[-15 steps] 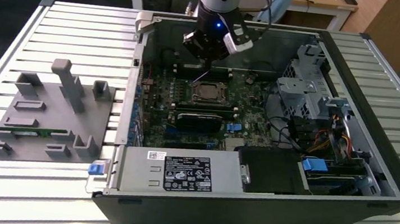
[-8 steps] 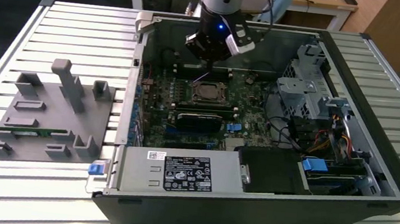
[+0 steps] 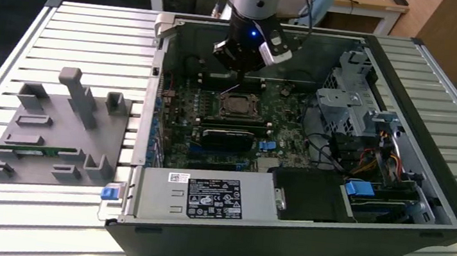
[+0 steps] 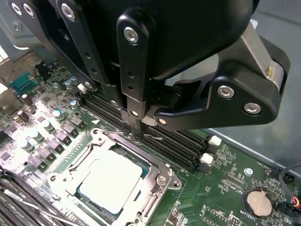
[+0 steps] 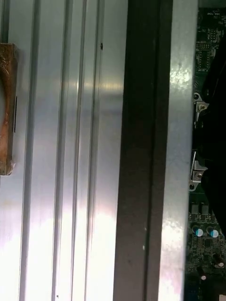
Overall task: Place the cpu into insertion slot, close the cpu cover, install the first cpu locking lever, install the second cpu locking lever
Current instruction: 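Install the first cpu locking lever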
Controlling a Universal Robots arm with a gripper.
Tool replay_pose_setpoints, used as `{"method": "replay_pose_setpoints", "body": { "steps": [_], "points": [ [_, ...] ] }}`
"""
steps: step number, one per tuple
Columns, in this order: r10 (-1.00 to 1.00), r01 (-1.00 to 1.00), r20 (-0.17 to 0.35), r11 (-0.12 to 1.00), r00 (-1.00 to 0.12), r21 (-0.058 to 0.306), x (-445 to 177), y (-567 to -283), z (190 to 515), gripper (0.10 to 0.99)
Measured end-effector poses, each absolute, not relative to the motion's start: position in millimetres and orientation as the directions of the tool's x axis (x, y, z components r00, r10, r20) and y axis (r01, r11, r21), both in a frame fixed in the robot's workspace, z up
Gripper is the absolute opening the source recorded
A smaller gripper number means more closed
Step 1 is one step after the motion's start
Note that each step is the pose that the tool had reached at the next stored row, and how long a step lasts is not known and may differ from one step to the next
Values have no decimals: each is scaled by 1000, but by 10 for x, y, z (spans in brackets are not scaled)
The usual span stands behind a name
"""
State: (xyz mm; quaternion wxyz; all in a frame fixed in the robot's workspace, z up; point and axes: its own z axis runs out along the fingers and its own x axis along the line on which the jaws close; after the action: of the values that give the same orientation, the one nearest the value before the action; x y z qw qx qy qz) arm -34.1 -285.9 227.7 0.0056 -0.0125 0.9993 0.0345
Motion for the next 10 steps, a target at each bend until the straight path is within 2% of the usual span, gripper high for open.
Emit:
{"method": "replay_pose_setpoints", "body": {
  "steps": [10],
  "points": [
    [-25, -25, -8, 997, -1000, 69, -236, -2838, 2181, 122]
  ]
}}
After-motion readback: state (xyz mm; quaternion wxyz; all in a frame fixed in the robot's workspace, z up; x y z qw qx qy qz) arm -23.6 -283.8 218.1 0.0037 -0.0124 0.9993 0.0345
